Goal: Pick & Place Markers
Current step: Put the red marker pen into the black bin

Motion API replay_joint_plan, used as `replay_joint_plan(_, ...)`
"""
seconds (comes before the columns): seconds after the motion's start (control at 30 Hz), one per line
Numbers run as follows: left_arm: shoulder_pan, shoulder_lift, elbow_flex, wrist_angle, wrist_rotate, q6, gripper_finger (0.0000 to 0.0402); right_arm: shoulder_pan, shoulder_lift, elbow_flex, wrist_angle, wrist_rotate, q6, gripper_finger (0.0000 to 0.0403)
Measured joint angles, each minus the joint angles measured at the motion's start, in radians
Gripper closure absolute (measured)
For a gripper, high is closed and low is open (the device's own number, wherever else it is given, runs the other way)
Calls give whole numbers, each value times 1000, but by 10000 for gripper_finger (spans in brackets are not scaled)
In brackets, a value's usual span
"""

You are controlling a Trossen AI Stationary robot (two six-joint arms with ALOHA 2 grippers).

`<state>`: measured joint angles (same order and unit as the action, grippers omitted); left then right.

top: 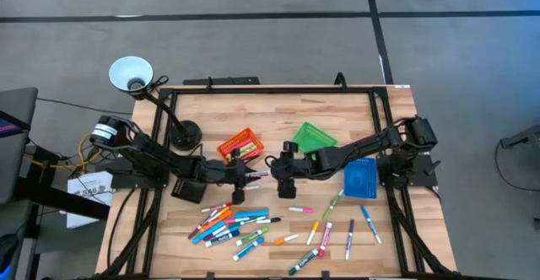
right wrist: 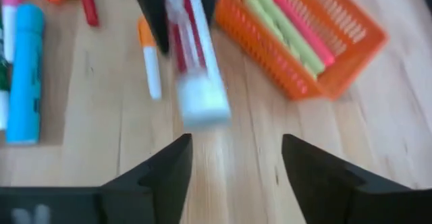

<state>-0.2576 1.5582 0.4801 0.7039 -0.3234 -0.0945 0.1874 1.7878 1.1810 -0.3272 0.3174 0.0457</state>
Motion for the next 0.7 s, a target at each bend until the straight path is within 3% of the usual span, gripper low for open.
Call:
replay_joint_plan(0.17, -37, -180, 0, -221, -126, -36, 341, 23, 0, 0, -119, -1, 111, 152)
replay_joint_plan(0.4, -98, -524, 0, -625, -214, -389, 340, 37, 0, 0, -158, -1, 137, 158)
replay_joint_plan(0.6, -132, -677, 1, -929, -224, -608, 343, 46, 0, 0, -160, -2, 139, 164)
replay_joint_plan(0.7, -143, -709, 1, -1058, -165, -719, 344, 53, 0, 0, -160, -2, 140, 164)
